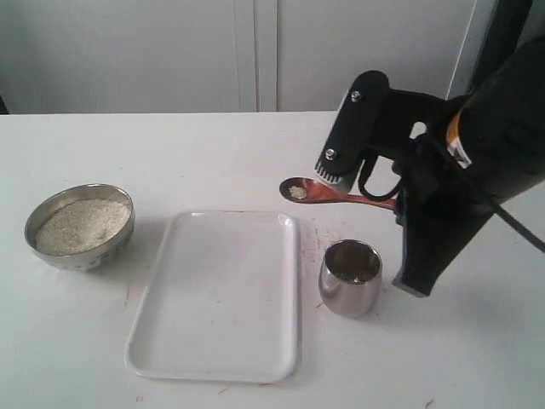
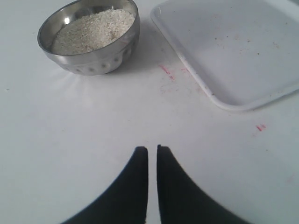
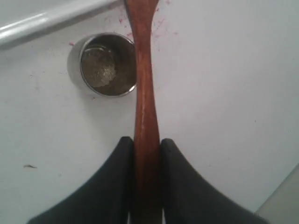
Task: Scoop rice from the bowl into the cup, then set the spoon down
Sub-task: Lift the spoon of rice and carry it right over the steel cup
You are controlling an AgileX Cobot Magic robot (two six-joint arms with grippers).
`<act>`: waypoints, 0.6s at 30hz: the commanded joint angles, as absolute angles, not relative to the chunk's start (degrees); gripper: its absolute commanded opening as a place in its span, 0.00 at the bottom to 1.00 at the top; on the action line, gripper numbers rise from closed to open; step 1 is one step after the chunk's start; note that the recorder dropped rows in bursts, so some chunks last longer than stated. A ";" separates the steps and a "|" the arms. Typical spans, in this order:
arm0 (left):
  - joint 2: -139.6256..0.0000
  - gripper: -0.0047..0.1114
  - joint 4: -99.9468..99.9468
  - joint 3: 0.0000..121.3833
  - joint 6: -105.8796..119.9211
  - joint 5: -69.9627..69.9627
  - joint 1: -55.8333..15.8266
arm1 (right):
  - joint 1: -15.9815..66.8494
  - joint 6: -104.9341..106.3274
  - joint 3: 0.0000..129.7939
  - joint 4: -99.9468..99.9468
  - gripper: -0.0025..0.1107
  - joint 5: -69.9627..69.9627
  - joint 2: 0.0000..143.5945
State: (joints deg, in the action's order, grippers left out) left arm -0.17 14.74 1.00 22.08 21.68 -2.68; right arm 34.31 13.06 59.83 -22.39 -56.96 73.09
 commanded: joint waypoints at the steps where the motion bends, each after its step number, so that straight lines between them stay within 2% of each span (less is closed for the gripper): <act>1: 0.00 0.16 15.37 0.70 22.27 21.87 -2.99 | 33.66 12.27 57.91 -26.27 0.02 -60.77 71.44; 18: 0.00 0.16 15.37 0.70 22.27 21.87 -2.99 | 33.66 13.00 53.32 -33.01 0.02 -63.10 71.21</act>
